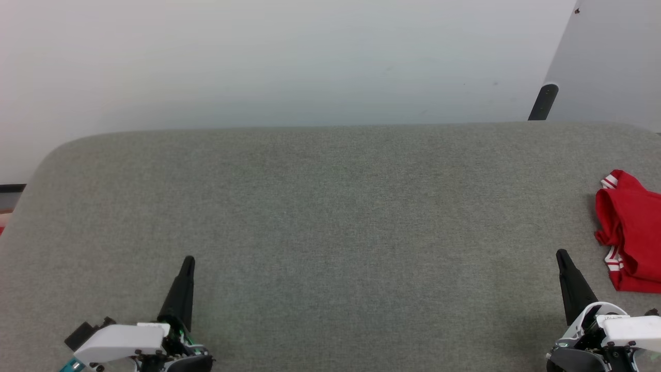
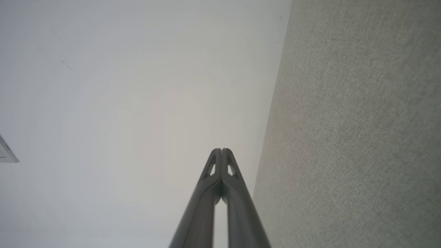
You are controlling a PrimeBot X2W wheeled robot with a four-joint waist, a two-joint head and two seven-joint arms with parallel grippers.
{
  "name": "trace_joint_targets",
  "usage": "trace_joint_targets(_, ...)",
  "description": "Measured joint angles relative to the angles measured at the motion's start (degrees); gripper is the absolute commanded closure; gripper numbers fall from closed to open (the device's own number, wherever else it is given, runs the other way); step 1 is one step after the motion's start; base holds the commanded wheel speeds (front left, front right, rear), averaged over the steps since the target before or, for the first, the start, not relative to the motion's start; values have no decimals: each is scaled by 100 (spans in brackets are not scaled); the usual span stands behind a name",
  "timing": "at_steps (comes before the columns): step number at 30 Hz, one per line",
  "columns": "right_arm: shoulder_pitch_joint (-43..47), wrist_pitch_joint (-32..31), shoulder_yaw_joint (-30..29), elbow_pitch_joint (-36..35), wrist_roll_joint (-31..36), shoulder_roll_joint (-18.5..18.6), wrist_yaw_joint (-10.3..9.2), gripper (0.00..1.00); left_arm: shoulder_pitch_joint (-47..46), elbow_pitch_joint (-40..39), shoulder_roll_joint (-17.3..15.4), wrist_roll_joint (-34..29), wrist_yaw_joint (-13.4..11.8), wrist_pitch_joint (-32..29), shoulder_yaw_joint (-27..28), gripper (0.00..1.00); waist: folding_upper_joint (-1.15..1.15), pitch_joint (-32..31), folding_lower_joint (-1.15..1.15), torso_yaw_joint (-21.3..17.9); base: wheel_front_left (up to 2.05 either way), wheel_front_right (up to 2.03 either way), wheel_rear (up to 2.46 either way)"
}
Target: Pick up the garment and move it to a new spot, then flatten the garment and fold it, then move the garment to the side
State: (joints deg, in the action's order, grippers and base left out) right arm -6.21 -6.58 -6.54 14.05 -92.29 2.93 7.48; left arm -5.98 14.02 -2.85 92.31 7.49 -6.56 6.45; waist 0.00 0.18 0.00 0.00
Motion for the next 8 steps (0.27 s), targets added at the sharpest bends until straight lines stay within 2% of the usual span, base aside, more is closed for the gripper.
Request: trace_joint_targets(8,0,0,0,0,0,0,0,100,0,0,0,0,0,0,0,100,0,0,0,0,0,0,0)
